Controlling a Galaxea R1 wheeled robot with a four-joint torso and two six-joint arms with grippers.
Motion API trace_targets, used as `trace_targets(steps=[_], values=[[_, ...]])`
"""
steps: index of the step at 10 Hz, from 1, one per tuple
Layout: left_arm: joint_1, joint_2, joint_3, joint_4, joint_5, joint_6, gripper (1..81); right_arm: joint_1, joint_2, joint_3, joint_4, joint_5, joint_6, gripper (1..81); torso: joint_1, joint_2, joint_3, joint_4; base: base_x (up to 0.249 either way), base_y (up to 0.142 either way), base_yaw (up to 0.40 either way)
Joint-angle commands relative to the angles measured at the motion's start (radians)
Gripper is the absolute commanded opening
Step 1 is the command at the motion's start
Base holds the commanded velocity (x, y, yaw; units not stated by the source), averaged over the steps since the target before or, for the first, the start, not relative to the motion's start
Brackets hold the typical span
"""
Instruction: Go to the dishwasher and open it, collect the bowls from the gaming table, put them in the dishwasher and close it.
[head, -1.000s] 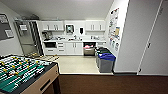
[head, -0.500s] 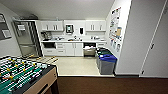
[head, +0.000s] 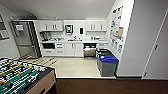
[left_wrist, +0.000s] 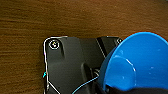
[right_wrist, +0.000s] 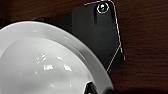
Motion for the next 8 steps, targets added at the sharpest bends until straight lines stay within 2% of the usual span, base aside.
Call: trace_targets(steps=[1,3,8], values=[[-0.040,-0.037,0.010,0.016,0.027,0.003,1.0,0.039,-0.018,0.004,-0.008,-0.033,-0.002,1.0,0.000,0.000,0.000,0.000,0.177,0.000,0.000],[-0.040,-0.037,0.010,0.016,0.027,0.004,1.0,0.039,-0.019,0.002,-0.008,-0.033,-0.002,1.0,0.000,0.000,0.000,0.000,0.185,0.000,0.000],[-0.040,-0.034,0.010,0.016,0.027,0.004,1.0,0.037,-0.019,0.002,-0.008,-0.033,-0.002,1.0,0.000,0.000,0.000,0.000,0.192,-0.079,0.000]])
